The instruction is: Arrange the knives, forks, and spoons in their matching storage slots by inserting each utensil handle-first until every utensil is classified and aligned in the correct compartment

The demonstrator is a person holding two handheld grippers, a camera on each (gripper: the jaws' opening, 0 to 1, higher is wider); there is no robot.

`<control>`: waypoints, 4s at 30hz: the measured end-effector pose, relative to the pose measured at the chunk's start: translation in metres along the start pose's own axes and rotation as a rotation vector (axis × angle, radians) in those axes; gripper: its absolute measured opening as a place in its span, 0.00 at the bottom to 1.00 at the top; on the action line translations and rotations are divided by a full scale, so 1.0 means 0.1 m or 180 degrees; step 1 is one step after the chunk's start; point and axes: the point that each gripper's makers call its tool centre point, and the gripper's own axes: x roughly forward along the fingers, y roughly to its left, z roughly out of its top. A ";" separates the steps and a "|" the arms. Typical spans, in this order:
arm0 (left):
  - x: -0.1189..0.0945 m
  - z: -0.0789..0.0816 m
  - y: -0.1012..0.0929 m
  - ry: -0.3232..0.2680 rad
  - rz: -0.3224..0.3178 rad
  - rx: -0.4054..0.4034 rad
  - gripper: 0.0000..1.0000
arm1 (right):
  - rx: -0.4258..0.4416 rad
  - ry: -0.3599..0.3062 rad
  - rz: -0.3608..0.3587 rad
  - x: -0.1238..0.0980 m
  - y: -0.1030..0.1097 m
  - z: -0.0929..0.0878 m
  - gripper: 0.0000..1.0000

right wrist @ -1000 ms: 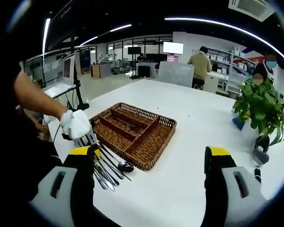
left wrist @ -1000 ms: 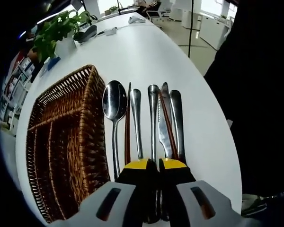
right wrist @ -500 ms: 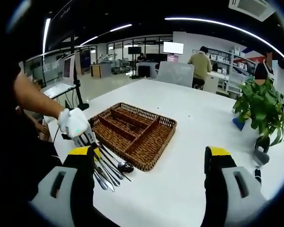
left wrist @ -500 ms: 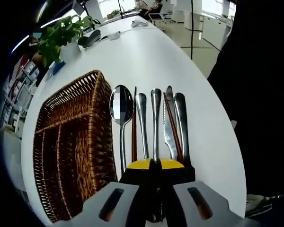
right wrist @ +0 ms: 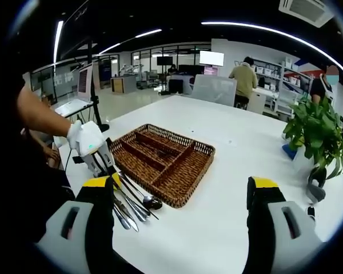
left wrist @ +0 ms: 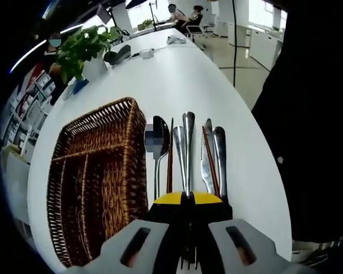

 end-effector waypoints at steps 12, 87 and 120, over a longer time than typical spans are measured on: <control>-0.20 -0.02 0.02 0.0039 0.0106 -0.0072 0.01 | -0.0032 0.0042 0.0055 0.04 0.04 0.03 1.00; -1.21 -0.09 1.23 -0.0054 0.0652 0.0018 0.01 | 0.0041 0.0108 0.0089 0.18 0.00 0.09 1.00; -1.41 -0.13 1.92 -0.0113 0.0877 0.0015 0.02 | 0.0036 0.0136 0.0072 0.21 -0.03 0.07 1.00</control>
